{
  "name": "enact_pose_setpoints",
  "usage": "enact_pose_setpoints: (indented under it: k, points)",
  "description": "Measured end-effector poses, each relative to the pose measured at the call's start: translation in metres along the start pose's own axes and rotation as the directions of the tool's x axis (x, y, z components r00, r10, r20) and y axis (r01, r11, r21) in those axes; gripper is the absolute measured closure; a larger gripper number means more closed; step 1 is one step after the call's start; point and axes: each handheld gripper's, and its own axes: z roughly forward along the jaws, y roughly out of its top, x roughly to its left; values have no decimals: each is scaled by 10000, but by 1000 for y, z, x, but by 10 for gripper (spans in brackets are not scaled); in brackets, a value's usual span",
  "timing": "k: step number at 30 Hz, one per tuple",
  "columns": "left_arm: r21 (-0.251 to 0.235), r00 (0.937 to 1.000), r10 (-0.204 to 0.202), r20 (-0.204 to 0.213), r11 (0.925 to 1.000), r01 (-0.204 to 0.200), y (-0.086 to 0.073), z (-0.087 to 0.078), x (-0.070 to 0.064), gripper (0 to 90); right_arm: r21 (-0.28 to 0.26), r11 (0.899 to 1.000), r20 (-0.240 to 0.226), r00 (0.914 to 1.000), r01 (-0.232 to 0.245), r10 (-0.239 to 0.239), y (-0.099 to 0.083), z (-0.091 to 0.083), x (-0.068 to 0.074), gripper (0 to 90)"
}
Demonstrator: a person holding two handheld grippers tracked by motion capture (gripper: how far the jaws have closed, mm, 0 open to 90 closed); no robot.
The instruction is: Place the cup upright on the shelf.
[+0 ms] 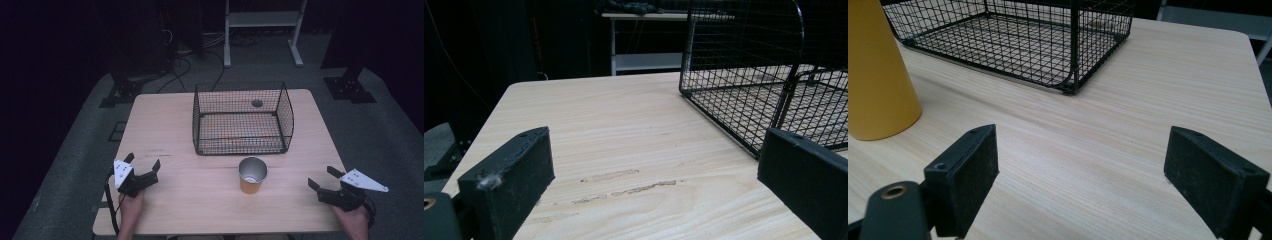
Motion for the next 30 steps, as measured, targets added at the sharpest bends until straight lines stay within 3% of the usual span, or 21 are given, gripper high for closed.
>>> enact_pose_setpoints:
  k: [30]
  points:
    - [-35, 10000, 26, 59, 10000, -26, 0, -1, 0, 8, 100, 9990, -985, 9942, 439, -427, 18, 4, 20, 135]
